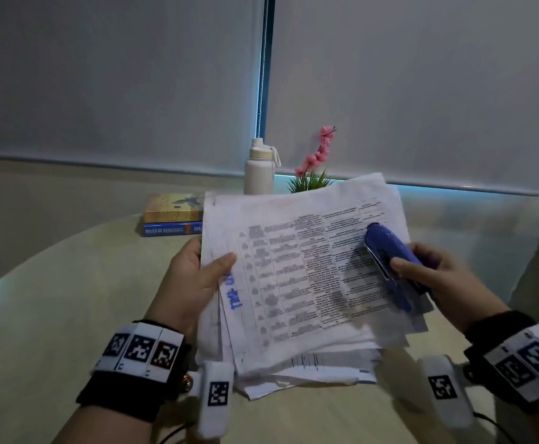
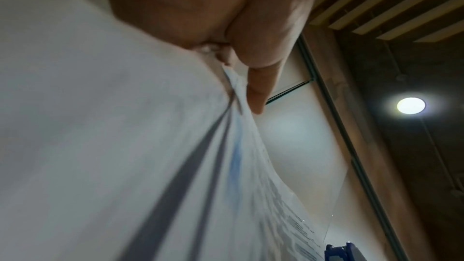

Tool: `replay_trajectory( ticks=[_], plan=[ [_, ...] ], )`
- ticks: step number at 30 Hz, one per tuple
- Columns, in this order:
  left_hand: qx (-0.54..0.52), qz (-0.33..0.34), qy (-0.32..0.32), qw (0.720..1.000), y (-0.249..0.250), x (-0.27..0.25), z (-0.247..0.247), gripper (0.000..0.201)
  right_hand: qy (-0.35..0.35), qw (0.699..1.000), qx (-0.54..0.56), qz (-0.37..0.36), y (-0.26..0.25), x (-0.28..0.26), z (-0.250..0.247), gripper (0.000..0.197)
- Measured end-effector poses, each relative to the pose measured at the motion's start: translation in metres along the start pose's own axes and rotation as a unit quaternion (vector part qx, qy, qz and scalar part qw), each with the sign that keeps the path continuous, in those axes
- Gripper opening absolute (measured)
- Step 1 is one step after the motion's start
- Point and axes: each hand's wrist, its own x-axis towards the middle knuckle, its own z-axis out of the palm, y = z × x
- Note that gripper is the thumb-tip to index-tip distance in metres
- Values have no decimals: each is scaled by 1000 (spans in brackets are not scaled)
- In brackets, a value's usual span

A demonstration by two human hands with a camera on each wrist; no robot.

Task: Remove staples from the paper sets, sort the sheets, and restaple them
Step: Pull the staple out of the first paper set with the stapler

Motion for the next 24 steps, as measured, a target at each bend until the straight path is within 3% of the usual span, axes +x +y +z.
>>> replay_trajectory(
  ticks=[2, 5, 7, 8, 10, 13, 15, 18, 21, 24],
  plan=[
    [34, 7, 37, 999, 3, 2, -3, 27, -28, 999, -30, -6, -9, -2, -4, 55],
    [196, 82, 90, 973, 15, 1, -7, 49, -76, 994, -84, -9, -28, 0, -9, 8],
    [261, 146, 74, 951, 27, -7, 3, 56, -116, 984, -134, -17, -44, 4, -10, 4],
    [275, 159, 51, 947, 31, -10, 12, 58, -146, 976, -160, -22, -53, 5, -8, 16],
    [306, 162, -8, 938, 33, -13, 29, 68, -197, 952, -233, -34, -68, 12, -2, 40],
    [324, 150, -72, 931, 32, -16, 45, 82, -250, 922, -290, -54, -85, 18, 16, 35],
    [278, 134, -91, 947, 33, -16, 46, 72, -279, 896, -335, -82, -93, 20, 29, 36],
    [213, 118, -66, 968, 32, -14, 38, 43, -281, 869, -393, -108, -94, 20, 43, 26],
    [165, 80, -82, 980, 27, -13, 31, 31, -231, 875, -397, -157, -81, 18, 56, 20],
    [150, 38, -103, 982, 17, -14, 26, 24, -132, 887, -386, -216, -61, 17, 67, 27]
  ],
)
